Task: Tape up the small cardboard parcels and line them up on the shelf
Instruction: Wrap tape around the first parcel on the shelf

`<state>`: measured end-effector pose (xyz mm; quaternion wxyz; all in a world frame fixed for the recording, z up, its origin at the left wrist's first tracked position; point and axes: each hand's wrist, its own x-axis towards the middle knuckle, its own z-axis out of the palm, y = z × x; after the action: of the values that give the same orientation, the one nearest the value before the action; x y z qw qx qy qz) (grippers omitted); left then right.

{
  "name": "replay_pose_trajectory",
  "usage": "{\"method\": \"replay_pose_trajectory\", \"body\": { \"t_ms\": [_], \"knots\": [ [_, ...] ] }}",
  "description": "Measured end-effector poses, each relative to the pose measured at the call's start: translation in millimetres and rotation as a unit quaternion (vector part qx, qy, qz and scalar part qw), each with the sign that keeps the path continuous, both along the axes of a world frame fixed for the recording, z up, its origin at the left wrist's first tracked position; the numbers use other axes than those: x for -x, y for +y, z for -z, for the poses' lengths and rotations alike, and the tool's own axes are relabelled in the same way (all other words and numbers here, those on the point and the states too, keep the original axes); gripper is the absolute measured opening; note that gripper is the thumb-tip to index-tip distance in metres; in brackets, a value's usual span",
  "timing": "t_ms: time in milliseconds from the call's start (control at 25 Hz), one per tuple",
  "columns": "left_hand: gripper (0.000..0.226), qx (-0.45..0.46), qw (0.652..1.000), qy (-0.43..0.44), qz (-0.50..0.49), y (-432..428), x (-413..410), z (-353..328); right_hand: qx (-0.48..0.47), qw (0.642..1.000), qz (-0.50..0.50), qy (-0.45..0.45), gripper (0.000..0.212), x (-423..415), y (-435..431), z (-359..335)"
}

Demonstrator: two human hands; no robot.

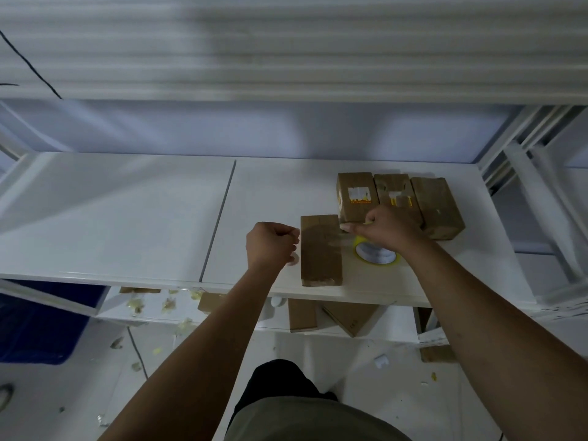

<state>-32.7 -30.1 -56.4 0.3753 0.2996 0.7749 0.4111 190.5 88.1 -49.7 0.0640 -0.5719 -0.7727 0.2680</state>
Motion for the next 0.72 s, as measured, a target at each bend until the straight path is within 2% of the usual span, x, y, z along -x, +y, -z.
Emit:
{"method": "replay_pose_trajectory", "body": {
  "t_ms": [360, 560, 640, 720],
  "knots": [
    [0.009, 0.045, 0.999, 0.019, 0.015, 9, 0, 23, 0.033, 0.997, -0.008, -0.064, 0.069, 6, 2, 8],
    [0.03, 0.026, 0.999, 0.031, -0.01, 4, -15, 32, 0.029, 0.997, 0.018, -0.076, 0.065, 8, -3, 16],
    [0.043, 0.006, 0.998, 0.065, -0.022, 1, -25, 33, 0.031, 0.996, 0.02, -0.076, 0.064, 9, -6, 19],
    [0.044, -0.003, 0.993, 0.11, -0.052, 0, -33, 32, 0.037, 0.996, 0.022, -0.08, 0.063, 10, -7, 23]
  ]
}}
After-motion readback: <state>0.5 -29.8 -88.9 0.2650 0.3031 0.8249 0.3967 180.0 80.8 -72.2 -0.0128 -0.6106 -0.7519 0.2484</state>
